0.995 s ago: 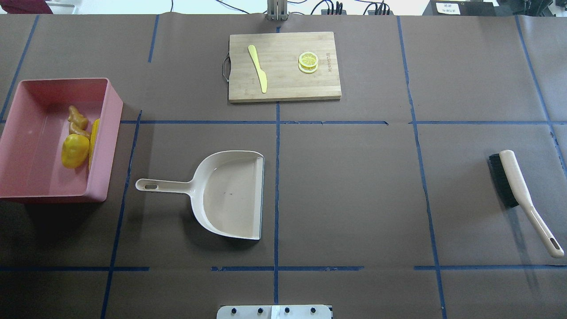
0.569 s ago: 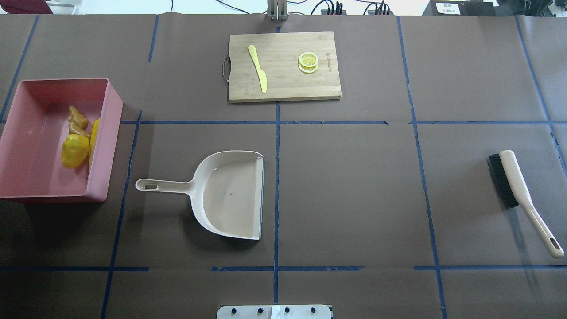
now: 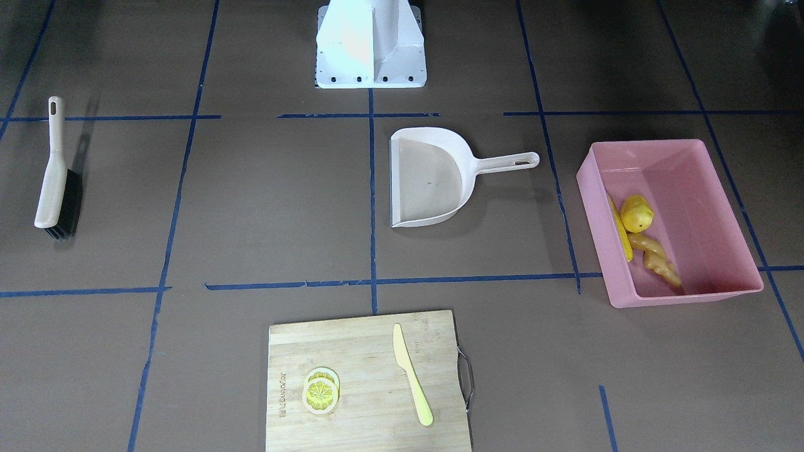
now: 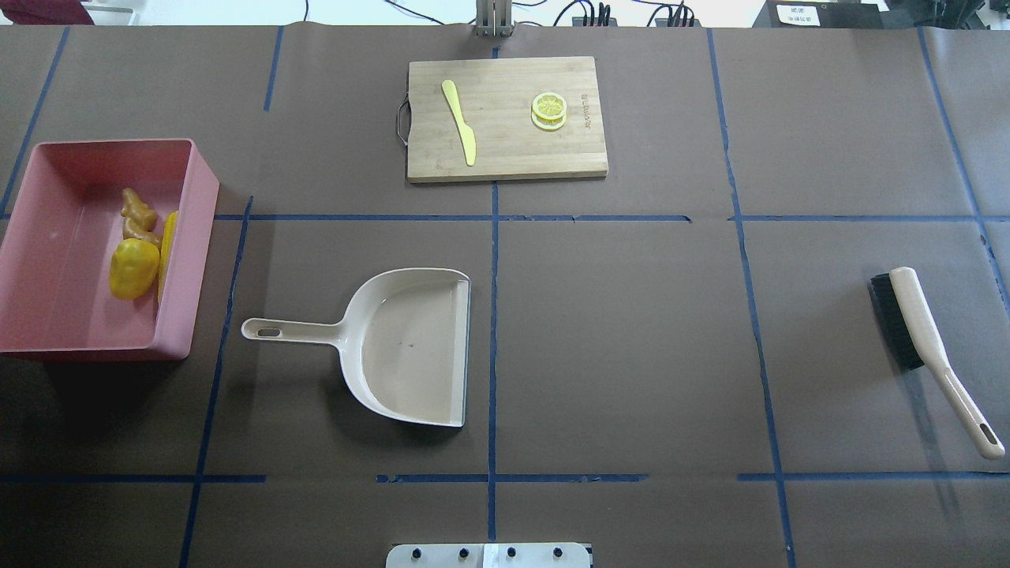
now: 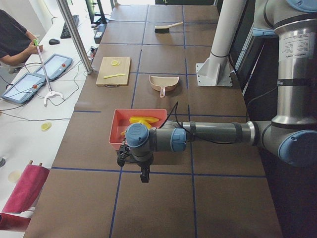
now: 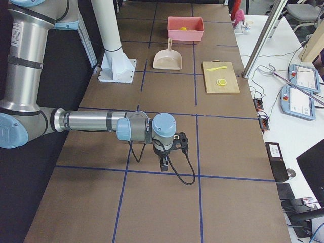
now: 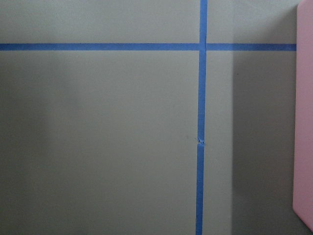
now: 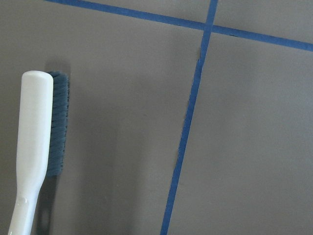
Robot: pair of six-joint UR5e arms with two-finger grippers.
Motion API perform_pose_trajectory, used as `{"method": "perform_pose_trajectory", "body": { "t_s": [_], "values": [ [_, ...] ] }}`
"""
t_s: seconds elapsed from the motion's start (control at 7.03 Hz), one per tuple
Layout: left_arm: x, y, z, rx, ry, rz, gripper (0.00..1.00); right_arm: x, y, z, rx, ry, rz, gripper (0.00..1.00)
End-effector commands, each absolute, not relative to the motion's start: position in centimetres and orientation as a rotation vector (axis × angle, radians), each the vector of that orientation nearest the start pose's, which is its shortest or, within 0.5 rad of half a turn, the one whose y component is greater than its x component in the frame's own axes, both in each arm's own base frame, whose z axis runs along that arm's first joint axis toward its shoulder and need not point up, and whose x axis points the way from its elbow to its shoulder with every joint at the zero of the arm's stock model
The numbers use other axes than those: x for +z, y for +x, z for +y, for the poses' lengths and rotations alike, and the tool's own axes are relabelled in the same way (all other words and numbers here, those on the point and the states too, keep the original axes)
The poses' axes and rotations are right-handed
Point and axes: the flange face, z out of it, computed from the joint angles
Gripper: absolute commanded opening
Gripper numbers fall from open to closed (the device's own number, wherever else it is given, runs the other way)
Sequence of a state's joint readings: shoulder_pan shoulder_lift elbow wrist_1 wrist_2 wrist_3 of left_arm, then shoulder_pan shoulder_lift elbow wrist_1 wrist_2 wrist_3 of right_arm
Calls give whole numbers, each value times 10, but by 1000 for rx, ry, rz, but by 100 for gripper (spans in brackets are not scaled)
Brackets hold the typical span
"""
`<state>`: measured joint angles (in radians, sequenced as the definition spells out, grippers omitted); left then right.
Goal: Sweep and dump trash into bin
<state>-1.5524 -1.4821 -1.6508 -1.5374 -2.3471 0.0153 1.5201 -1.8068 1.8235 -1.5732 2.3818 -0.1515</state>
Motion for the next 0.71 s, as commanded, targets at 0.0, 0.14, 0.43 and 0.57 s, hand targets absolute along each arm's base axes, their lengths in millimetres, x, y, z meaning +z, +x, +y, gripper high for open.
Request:
{"method": "perform_pose_trajectory", "body": {
  "t_s": [0.0,0.14,0.43,0.57],
  "values": [
    [662,-55,-454,22,-30,776,100,638,41,-396,-172,42,-819,100],
    [661,-55,-454,22,-28,778,100,639,41,-396,-166,38,-818,100],
    [646,-53,-464,36,-7,778,100,637,40,-396,-168,41,-824,100],
    [641,-39,-471,64,-13,775,100,639,40,-397,-167,38,-822,100]
  ]
}}
